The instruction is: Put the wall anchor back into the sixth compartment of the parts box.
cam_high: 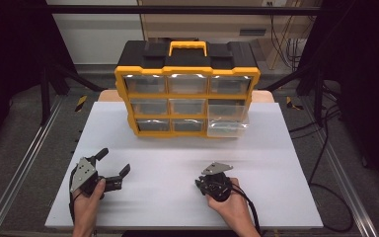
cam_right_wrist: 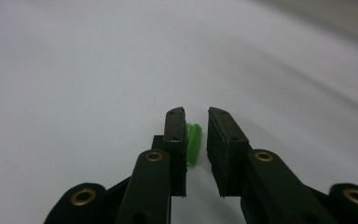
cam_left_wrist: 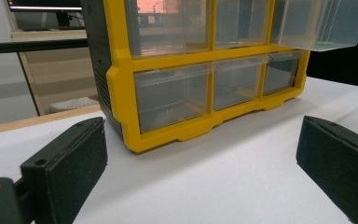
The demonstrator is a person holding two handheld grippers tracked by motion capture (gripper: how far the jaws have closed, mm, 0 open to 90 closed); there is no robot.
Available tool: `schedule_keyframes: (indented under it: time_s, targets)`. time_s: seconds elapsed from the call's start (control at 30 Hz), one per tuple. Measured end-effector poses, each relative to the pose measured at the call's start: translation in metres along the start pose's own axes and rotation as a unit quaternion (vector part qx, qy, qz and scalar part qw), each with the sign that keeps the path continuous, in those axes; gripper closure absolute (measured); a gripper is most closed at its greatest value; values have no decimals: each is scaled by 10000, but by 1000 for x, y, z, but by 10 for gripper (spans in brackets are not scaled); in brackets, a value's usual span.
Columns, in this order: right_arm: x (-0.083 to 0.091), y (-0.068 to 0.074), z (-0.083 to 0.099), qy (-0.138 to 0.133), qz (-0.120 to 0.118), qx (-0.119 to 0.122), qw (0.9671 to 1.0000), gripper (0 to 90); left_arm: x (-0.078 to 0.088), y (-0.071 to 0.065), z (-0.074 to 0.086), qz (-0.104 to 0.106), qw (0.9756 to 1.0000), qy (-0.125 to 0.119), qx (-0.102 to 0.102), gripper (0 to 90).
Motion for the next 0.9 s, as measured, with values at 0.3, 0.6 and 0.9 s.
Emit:
schedule_keyframes:
  time_s: [0.3,0.6,0.9]
  targets:
    - [-2,-1,2,29,-11,-61,10000,814,0,0,0,2,10000,-1,-7,16]
    - [-3,-1,3,77,-64,-112,9999,821,0,0,0,2,10000,-6,-11,16]
    - [-4,-1,4,177,22,-147,9997,810,-1,-1,0,9,10000,-5,-13,16]
Point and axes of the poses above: each handheld gripper's, and its own axes: x roughly backward along the jaws, z roughly out of its underside, y roughly to its left, the point moved 3 cm from there along -x, roughly forward along the jaws, and after that the axes turned 14 degrees about z, right-handed, at the moved point
